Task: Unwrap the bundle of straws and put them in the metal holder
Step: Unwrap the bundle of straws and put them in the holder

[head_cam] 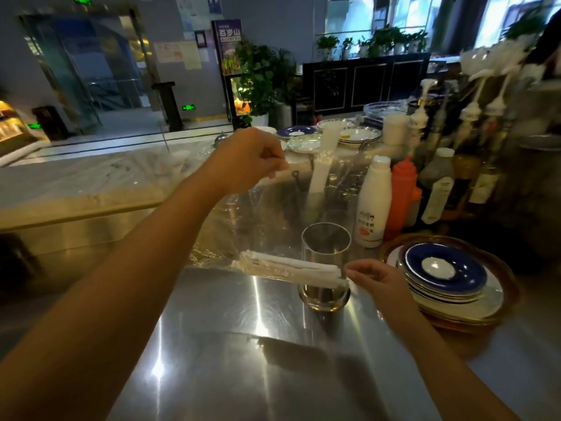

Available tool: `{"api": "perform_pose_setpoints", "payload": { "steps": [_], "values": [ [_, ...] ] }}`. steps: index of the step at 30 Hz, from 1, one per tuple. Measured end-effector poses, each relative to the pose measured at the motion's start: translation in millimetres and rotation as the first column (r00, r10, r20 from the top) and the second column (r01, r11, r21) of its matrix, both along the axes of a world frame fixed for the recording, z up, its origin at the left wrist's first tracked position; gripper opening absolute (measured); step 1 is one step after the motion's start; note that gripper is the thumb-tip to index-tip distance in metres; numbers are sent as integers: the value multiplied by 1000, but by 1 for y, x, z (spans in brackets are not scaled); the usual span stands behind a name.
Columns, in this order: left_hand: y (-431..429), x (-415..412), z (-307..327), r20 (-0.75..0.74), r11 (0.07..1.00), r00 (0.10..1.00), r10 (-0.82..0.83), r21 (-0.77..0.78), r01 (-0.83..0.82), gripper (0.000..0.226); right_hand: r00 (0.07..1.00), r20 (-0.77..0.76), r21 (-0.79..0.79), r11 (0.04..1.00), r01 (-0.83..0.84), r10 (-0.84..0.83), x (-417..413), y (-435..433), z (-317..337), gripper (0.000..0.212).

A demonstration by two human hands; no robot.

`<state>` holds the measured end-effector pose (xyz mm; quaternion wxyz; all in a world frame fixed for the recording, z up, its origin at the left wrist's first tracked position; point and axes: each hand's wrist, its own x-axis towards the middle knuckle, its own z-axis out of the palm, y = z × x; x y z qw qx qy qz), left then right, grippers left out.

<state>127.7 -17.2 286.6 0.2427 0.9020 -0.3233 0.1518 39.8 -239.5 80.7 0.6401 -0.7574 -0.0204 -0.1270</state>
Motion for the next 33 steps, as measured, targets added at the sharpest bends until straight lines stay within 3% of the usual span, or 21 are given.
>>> {"api": "perform_pose_setpoints", "payload": {
  "steps": [8, 13, 25, 33],
  "values": [
    [-44, -4, 23, 65, 990, 990, -122, -62, 126, 13, 978, 20, 184, 962, 201, -209, -27, -32, 11, 13],
    [-76, -7, 42, 102, 972, 974, -204, -101, 214, 13, 901, 138, 137, 909, 393, -411, -40, -57, 28, 16],
    [-146, -17, 63, 188, 913, 913, -362, -125, 388, 14, 764, 247, 220, 802, 555, -596, -92, -107, 55, 25],
    [-177, -24, 72, 259, 863, 855, -450, -118, 490, 20, 637, 264, 283, 690, 666, -724, -114, -129, 77, 15]
  ]
}}
